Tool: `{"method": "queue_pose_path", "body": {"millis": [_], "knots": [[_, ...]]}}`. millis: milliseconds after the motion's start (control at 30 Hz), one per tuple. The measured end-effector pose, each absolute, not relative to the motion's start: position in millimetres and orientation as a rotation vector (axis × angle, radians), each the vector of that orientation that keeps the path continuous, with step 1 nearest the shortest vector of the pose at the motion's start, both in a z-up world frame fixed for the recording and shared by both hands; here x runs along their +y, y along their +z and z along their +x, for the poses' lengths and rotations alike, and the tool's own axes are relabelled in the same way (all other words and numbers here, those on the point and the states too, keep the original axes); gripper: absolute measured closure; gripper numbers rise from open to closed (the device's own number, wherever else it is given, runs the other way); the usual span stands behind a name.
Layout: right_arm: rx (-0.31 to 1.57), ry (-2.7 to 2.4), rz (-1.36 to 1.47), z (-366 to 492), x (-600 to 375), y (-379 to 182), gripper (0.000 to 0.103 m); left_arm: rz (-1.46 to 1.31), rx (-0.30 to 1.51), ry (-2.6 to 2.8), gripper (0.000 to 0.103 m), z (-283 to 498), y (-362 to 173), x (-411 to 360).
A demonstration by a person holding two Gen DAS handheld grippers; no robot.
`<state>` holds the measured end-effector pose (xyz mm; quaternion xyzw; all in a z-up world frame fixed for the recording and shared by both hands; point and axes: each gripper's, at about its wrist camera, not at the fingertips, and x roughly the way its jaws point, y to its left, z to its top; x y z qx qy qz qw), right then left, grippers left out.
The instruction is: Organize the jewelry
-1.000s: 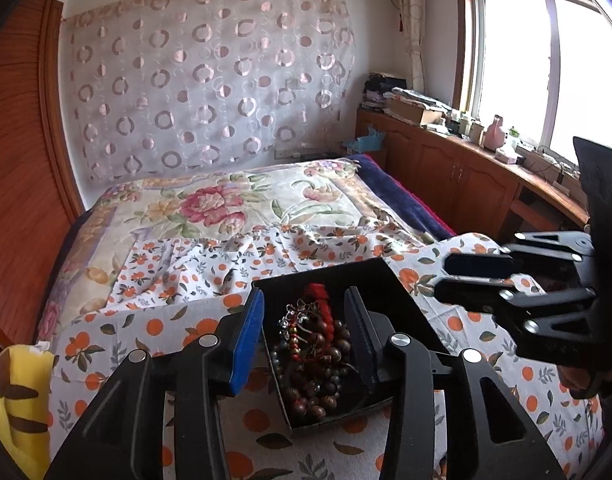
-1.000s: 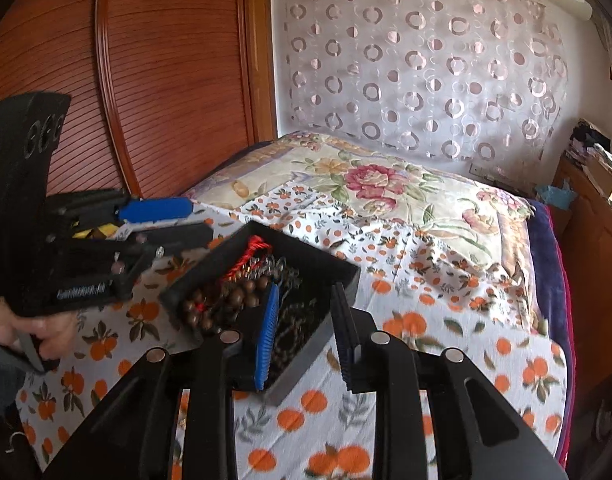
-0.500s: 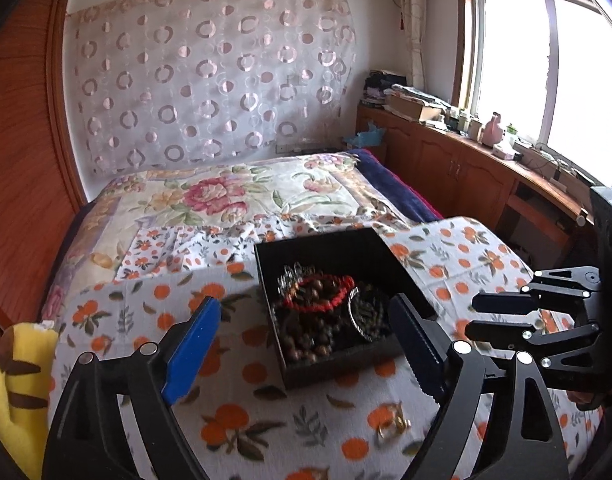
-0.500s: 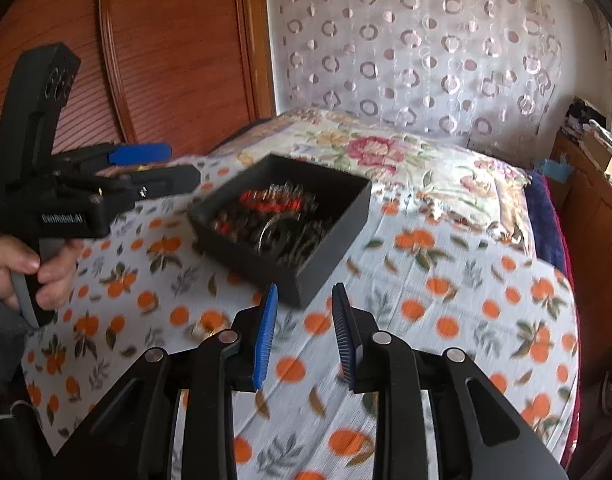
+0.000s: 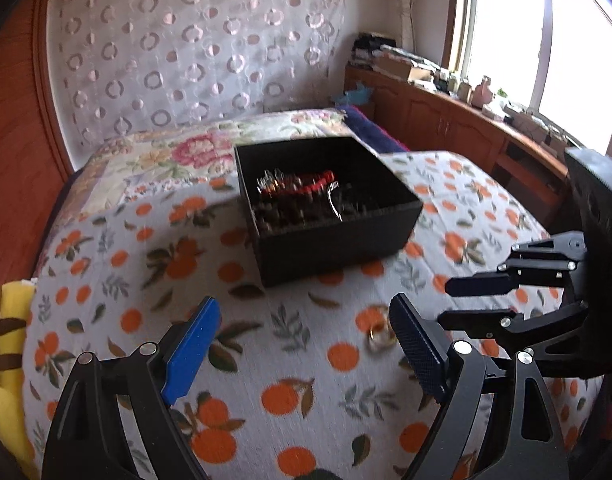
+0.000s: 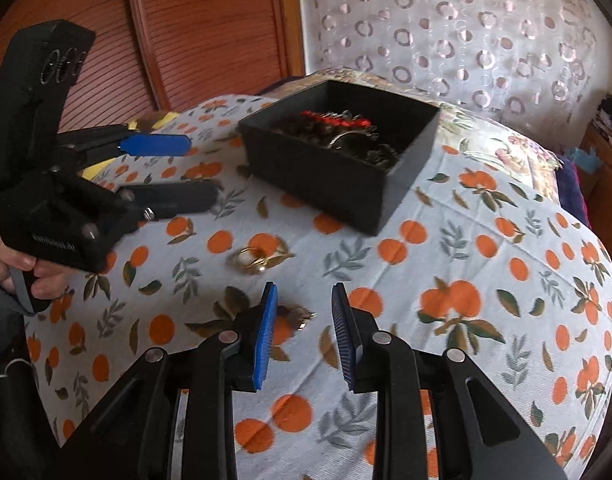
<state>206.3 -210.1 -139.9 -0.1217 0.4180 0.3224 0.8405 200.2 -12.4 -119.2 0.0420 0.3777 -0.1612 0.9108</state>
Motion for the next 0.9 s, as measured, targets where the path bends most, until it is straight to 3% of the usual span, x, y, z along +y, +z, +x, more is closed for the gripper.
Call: {"method": "queue_pose_path", "body": {"millis": [167,300,567,733,900], "knots": [[0.893,0.658,-0.333,203,-202,-147,0.073,0.108,0.817,-0.348,0.020,200,-130,-20],[0.891,0.664,-0.342,202,-204,-145,0.091,0.138,0.835,-0.360,0.020,201,-133,-29],[0.881,0.639,-0.305,206,-220,-142,0.091,0.167,0.861,-0.408,0.022,202,-138,-49],[0.873,0.622,-0.292,208,-225,-140,0.091,0.185,0.892,-0.414,0.045,204,-142,-57],[0.869,0.608,-0.281,212,-228,-140,0.091,0.215,0.892,-0.419,0.059,203,-144,-66]]}}
